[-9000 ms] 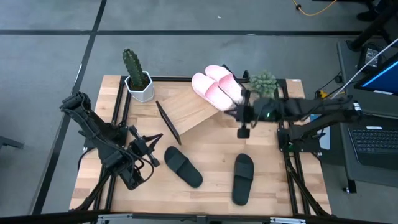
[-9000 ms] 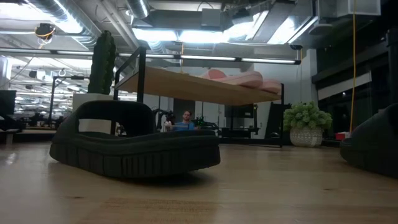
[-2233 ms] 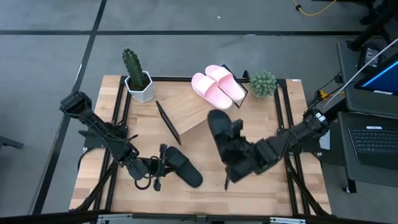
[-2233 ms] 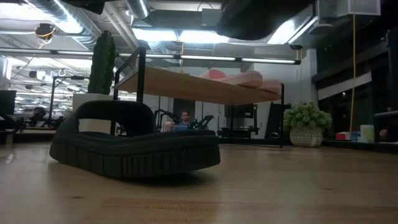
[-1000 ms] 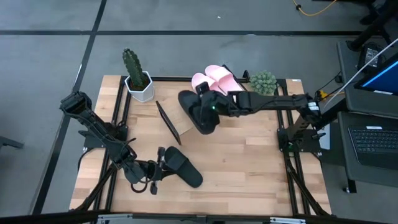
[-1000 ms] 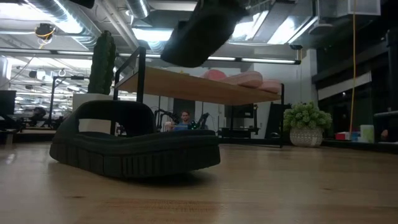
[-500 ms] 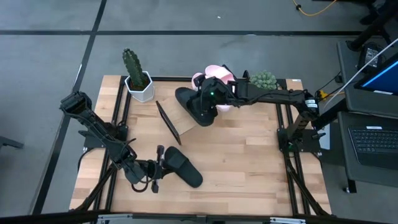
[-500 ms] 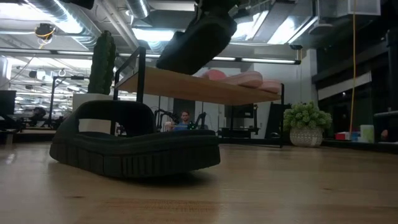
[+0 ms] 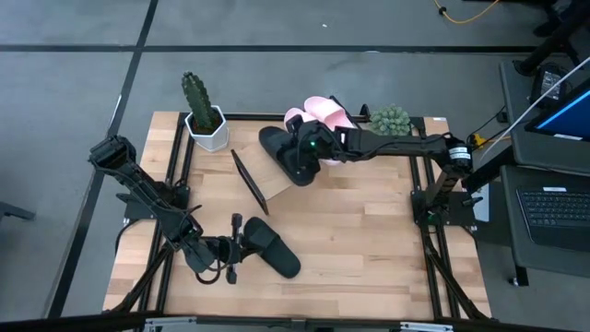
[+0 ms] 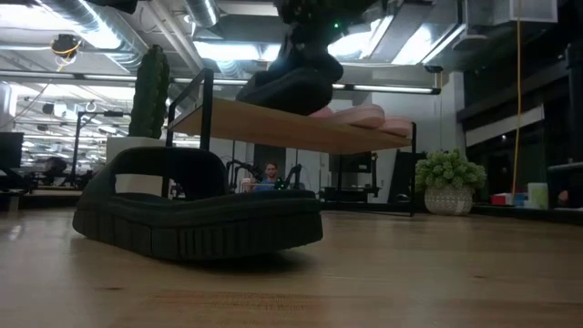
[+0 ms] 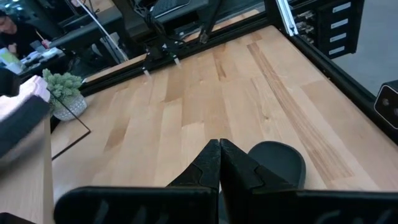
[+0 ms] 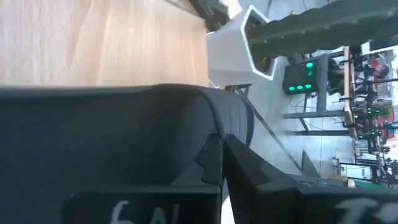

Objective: Pick and place slides into the shelf
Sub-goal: Put the right black slides on the shelf

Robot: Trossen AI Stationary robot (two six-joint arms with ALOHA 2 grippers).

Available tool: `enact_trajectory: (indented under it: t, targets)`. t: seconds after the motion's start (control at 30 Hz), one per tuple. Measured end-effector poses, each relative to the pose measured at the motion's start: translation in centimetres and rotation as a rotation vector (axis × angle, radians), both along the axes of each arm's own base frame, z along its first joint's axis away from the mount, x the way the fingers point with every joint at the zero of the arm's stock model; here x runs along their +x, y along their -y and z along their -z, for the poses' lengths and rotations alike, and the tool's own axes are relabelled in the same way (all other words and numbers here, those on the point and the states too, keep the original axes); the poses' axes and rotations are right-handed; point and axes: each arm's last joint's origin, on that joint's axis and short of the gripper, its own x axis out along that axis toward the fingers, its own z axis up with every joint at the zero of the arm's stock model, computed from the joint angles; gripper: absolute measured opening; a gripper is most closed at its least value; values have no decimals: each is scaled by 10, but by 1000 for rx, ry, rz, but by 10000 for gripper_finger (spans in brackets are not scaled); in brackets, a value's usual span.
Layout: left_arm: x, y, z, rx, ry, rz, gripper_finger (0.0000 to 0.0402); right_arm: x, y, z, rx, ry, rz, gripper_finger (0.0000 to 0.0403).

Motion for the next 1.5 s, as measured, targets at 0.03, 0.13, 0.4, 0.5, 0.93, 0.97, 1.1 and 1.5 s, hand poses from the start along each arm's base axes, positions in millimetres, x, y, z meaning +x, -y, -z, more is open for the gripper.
enact_trajectory:
  t: [0.03,0.13,0.4,0.5,0.93,0.97,1.1,1.5]
  targets:
    - [0,0,0,0,0,0,0,0,1,1,0,-6,2,6]
    - [0,0,0,0,0,0,0,-1,4,1,4,-8,14,6]
    - [0,0,0,-2,-1,-1,0,-3,8,3,18,-18,43,6]
    - [0,0,0,-2,-1,-1,0,-3,8,3,21,-19,48,6]
    - [0,0,0,0,-2,0,0,-4,8,6,63,-30,77,6]
    - [0,0,0,0,-2,0,0,-4,8,6,63,-30,78,6]
    - [0,0,0,0,-2,0,0,-4,8,7,64,-32,79,6]
    - [0,0,0,1,-2,0,0,-4,8,7,64,-35,82,10]
